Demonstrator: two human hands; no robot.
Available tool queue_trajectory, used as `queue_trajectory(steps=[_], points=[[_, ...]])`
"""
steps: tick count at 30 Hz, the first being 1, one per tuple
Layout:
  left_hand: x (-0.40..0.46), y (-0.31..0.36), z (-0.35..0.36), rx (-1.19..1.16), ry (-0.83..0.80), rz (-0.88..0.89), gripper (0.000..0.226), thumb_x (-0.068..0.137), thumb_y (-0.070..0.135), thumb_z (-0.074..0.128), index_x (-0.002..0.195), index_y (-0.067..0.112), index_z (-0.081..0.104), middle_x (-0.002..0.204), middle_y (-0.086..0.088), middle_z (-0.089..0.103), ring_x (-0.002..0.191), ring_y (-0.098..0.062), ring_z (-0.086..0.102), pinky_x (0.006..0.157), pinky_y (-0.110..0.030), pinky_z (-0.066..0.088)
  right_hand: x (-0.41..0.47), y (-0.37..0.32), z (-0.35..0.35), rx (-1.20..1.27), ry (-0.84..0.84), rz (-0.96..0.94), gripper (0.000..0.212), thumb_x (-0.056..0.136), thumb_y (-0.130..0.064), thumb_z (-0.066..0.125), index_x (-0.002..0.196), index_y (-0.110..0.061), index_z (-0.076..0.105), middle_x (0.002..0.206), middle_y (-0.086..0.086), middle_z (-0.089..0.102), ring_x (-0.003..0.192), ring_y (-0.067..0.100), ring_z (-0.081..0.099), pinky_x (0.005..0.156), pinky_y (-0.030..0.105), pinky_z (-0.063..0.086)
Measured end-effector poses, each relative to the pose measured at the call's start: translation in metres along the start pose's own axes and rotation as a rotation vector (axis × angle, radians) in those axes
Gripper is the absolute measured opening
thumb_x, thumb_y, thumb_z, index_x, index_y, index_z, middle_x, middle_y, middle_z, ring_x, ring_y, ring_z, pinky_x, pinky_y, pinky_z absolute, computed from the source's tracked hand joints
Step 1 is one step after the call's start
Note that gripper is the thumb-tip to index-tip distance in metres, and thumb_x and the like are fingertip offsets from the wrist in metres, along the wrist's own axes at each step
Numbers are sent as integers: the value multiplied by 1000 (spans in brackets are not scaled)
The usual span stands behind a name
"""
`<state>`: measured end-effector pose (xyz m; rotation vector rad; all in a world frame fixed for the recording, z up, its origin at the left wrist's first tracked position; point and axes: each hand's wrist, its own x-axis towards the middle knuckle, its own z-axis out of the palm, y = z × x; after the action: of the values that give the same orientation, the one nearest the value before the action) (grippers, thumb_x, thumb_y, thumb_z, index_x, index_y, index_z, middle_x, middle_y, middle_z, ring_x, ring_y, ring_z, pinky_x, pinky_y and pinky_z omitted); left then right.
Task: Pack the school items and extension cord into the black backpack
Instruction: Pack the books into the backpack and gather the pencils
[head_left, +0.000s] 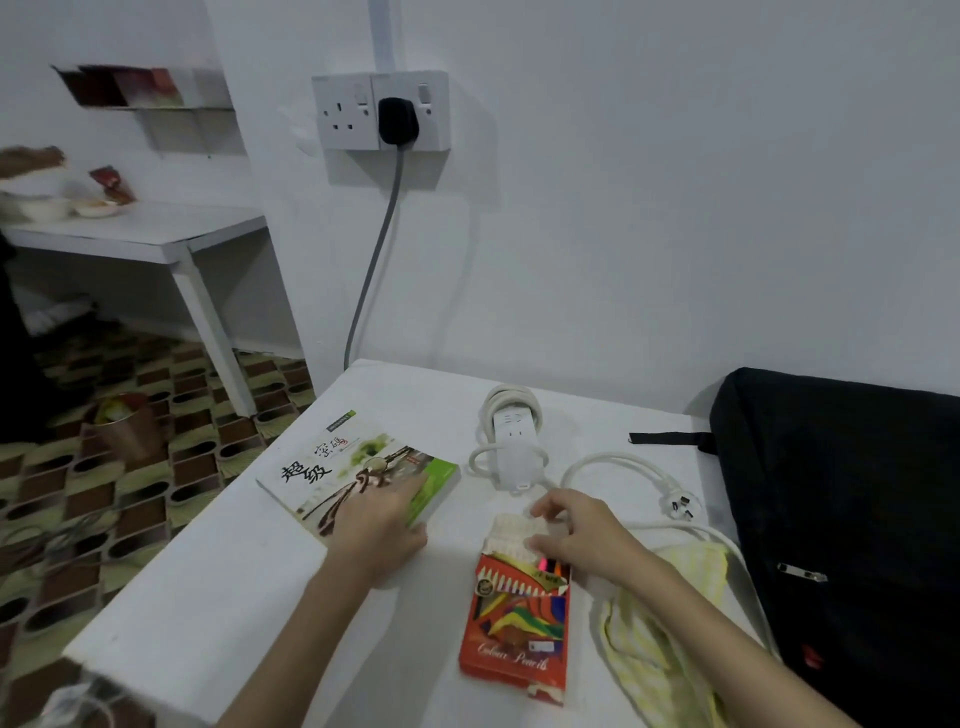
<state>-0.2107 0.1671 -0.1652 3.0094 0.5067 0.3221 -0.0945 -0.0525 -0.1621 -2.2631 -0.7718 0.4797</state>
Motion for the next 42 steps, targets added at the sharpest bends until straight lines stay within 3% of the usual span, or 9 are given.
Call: queue_trajectory(steps=[3,12,16,21,24,28,31,35,42], points=[[-16,-27,-8,-116,85,-31,60,77,33,52,136,31,46,102,-10,70,93,-29,65,76,-32,50,6,-3,3,-59,-8,19,28,81,-24,68,107,-16,60,110,3,56,101,16,55,87,27,46],[-41,-47,-7,-130,181,88,51,64,26,39,114,28,52,89,-1,73,63,-17,67,41,-22,48,9,-10,13,-146,72,31,33,83,-24,64,114,-17,55,115,4,50,95,13,51,79,24,42],[-32,-43,17,-77,132,163,51,54,11,56,102,28,51,91,-2,66,73,-25,67,44,-27,51,-1,-11,-6,-84,111,29,31,86,-23,62,114,-14,56,112,3,50,98,14,48,75,22,38],[4,15,7,-386,189,341,29,76,27,44,100,25,60,94,6,63,86,-13,55,75,-25,43,-37,8,-42,4,501,18,11,87,-16,61,97,-15,65,100,-4,57,87,12,52,76,21,39],[9,77,-7,-688,174,390,16,85,30,47,91,37,60,94,22,59,89,2,51,78,-9,36,-78,27,-72,62,773,64,9,86,-9,61,87,-16,66,90,-2,61,79,13,57,71,19,44],[11,157,-2,-907,4,519,23,89,21,53,93,43,57,98,22,59,95,4,51,79,-9,38,-147,59,-106,16,1137,193,16,85,-4,62,84,-20,65,88,2,62,76,12,58,66,8,41],[6,201,11,-963,-45,620,21,81,34,46,97,40,57,103,19,56,100,0,51,87,-15,39,-192,89,-119,-26,1338,433,16,84,-6,61,98,-13,65,108,12,59,99,30,55,86,27,40],[2,223,29,-928,-63,608,42,78,40,40,107,20,62,109,10,53,110,-8,48,97,-13,31,-216,118,-119,-60,1284,830,55,82,-35,64,125,-3,48,135,30,37,121,48,34,103,53,28],[6,175,12,-918,198,314,37,83,35,39,106,17,62,114,7,53,112,-9,47,98,-10,29,-147,87,-97,-489,918,391,50,78,-37,71,119,-12,60,145,24,35,134,44,27,104,62,23]])
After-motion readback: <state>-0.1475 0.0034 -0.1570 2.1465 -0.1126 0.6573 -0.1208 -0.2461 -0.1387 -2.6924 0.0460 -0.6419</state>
